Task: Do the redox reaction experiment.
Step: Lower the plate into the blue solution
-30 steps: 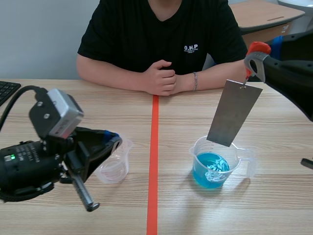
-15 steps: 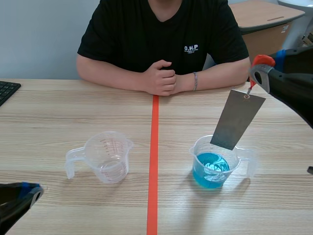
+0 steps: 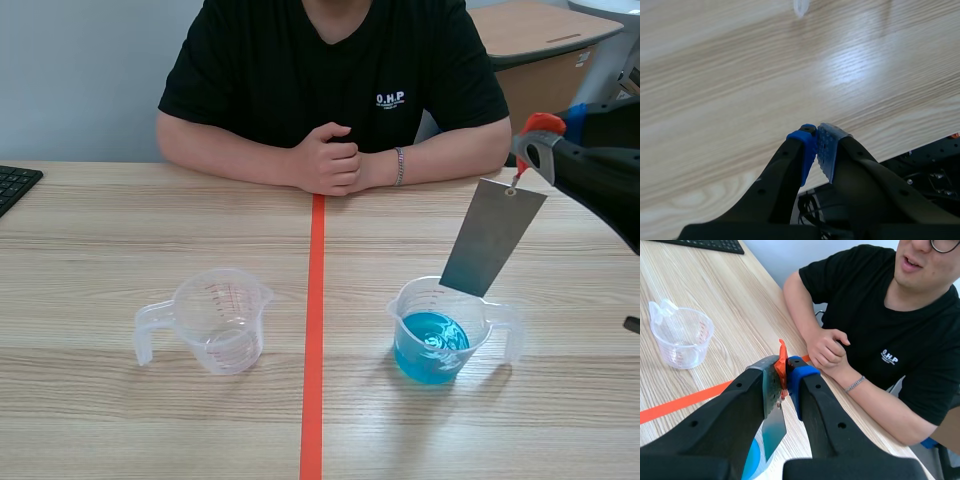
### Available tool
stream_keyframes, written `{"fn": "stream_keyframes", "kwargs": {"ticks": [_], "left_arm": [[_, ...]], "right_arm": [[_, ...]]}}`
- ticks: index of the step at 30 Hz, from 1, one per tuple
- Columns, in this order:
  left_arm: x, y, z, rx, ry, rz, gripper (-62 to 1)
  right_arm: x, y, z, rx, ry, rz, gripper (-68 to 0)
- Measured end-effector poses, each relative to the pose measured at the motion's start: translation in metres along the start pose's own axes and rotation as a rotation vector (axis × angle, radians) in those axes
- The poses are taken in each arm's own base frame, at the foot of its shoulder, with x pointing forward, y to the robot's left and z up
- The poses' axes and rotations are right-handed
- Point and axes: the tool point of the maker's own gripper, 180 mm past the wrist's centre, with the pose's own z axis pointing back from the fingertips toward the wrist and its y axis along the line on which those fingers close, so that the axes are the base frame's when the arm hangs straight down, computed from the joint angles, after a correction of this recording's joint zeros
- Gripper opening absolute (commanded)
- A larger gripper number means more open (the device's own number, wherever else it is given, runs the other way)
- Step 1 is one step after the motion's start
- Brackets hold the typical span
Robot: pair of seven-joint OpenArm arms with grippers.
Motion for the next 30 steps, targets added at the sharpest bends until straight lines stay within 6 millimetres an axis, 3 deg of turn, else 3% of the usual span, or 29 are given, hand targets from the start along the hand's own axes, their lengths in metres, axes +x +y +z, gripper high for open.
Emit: {"fn": "stream_keyframes", "kwargs": {"ticks": [6,9,15,30], "left_arm": [[-0.025,-0.009,0.006,0.027,0.107,0.069,-56.9],[-0.029,-0.011,0.006,0.036,0.123,0.081,-56.9],[-0.028,-0.011,0.006,0.036,0.116,0.076,-56.9],[-0.027,-0.012,0.006,0.032,0.113,0.057,-56.9]], "right_arm": [[-0.006,0.001,-0.004,0.011,-0.003,-0.020,-66.0],[-0.011,0.000,-0.006,0.019,-0.001,-0.026,-66.0],[-0.023,0.012,-0.013,0.062,0.009,-0.070,-66.0],[-0.058,0.019,-0.020,0.067,0.025,-0.115,-66.0]]}}
